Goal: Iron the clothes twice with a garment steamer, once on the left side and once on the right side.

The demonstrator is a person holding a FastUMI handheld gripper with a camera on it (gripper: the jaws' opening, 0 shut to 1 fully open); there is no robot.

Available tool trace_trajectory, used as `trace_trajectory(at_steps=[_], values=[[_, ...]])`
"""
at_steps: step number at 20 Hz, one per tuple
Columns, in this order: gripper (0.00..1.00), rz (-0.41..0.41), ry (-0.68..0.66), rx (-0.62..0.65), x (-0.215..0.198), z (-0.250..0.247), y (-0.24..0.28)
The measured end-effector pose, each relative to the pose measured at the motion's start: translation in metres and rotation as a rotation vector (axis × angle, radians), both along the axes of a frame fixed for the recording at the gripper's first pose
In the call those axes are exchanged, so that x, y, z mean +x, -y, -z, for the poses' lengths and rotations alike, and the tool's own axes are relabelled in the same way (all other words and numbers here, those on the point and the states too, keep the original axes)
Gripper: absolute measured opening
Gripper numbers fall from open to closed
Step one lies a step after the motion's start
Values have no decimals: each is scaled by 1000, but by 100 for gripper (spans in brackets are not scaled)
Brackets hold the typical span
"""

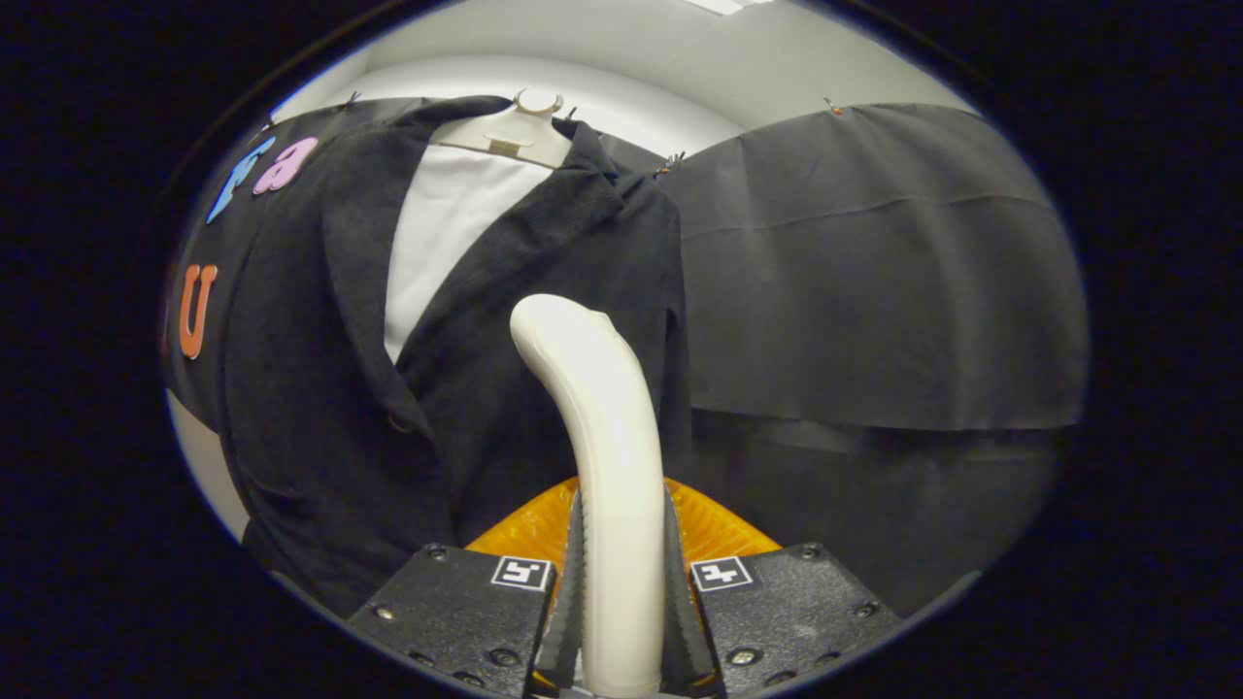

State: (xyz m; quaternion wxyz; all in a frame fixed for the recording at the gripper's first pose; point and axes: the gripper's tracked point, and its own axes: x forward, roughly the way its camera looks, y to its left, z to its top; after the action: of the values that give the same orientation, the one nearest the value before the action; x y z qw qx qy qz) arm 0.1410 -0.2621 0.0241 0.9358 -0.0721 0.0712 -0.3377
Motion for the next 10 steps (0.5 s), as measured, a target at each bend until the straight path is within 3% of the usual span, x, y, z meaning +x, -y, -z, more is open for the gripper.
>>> trace_trajectory(at_steps=[10], values=[[39,22,-111,51,-14,19,-2]])
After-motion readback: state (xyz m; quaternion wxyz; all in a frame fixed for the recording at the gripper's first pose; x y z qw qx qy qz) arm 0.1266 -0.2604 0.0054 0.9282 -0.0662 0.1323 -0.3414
